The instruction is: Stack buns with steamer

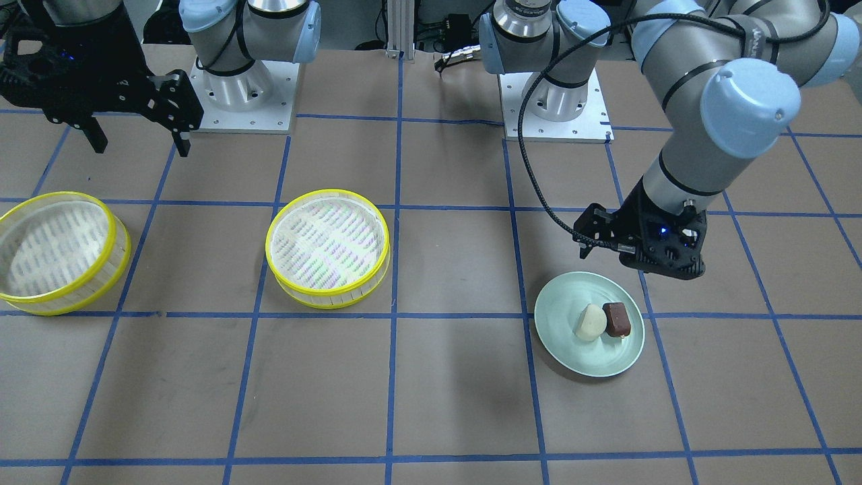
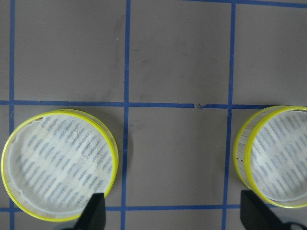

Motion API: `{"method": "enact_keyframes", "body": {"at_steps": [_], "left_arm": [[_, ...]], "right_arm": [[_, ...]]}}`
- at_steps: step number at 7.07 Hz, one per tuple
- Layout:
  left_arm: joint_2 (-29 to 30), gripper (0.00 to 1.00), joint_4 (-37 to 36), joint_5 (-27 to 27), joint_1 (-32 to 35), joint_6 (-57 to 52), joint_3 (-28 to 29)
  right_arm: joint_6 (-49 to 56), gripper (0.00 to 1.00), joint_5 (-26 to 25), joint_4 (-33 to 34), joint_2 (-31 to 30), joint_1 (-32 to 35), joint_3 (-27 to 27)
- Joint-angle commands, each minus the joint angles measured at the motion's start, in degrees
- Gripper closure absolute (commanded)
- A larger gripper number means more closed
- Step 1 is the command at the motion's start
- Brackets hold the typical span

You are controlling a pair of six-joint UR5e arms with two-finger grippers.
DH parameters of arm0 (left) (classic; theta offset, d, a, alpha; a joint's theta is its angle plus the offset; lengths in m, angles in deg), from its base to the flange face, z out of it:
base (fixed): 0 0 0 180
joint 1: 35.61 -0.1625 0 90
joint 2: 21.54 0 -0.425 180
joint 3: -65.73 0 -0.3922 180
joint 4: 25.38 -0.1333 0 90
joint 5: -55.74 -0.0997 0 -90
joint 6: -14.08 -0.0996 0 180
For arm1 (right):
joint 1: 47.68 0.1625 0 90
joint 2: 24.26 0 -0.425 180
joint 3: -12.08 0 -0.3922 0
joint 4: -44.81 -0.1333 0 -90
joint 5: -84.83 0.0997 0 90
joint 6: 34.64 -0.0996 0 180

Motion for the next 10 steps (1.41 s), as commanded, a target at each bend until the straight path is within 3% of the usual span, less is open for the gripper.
{"method": "enact_keyframes", "body": {"at_steps": [1,3,5,7,9,10], "left_arm": [[5.78,0.00,-4.91,-0.06,0.01,-4.79,-0.05],[9.83,0.00,-8.00,-0.06,-0.07,-10.06,-0.05],[13.44,0.00,-9.77,-0.06,-0.07,-10.51,-0.13],[15.82,0.02,-9.77,-0.23,-0.07,-14.37,-0.14],[17.32,0.22,-9.77,-0.23,-0.07,-14.56,-0.14],[17.93,0.37,-9.77,-1.37,-0.07,-14.64,-0.14]], "right_arm": [[15.08,0.00,0.21,-3.51,-0.47,-13.56,-0.67],[27.76,0.00,0.91,0.32,0.23,-28.25,-7.15],[44.10,0.00,1.09,11.64,10.11,-39.95,-9.47],[47.57,0.00,1.44,17.73,15.77,-42.30,-9.56],[47.85,0.01,1.01,21.60,20.59,-42.30,-9.73],[48.02,0.17,1.27,21.88,21.75,-42.30,-9.82]]}}
